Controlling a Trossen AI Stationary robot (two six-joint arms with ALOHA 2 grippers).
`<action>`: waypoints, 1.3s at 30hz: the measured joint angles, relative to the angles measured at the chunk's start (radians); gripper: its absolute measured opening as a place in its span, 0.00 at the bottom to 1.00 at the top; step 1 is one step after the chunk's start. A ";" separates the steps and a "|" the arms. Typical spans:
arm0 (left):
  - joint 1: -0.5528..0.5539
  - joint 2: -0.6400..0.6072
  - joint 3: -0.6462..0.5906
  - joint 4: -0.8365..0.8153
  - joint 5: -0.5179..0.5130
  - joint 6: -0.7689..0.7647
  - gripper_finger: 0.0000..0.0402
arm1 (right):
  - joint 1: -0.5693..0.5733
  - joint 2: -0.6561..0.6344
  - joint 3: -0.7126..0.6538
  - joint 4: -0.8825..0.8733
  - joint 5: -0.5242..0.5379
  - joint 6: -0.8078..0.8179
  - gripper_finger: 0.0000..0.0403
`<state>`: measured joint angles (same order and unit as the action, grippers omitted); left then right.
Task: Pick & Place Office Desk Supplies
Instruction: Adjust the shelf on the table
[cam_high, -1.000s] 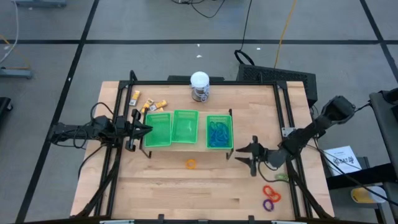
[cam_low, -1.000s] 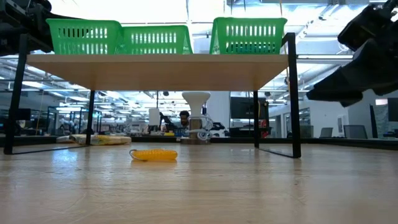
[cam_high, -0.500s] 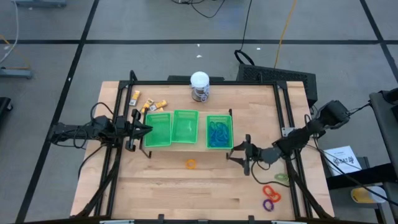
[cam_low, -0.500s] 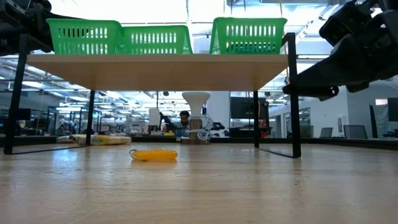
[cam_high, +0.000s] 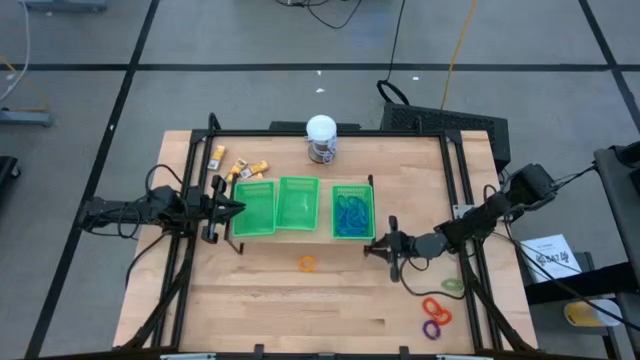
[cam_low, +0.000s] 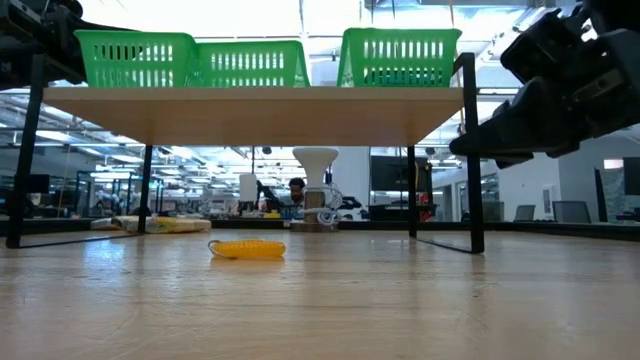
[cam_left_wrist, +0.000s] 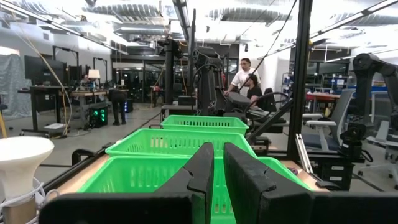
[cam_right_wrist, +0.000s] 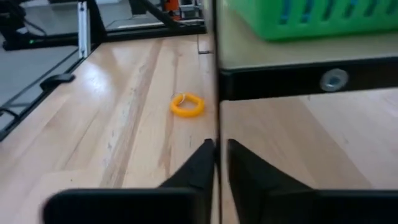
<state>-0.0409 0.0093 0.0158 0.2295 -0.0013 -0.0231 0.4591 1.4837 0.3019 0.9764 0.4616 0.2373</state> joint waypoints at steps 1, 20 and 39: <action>0.000 0.000 0.000 0.000 0.000 0.000 0.11 | 0.000 -0.003 0.000 0.000 -0.004 -0.015 0.04; 0.000 0.000 0.000 0.000 0.000 0.000 0.11 | 0.057 -0.073 -0.057 -0.051 0.120 0.002 0.00; 0.000 0.000 0.000 0.006 0.000 0.000 0.11 | 0.189 -0.287 -0.244 -0.116 0.378 0.093 0.00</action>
<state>-0.0406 0.0093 0.0158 0.2359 -0.0013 -0.0235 0.6480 1.1967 0.0575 0.8607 0.8394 0.3300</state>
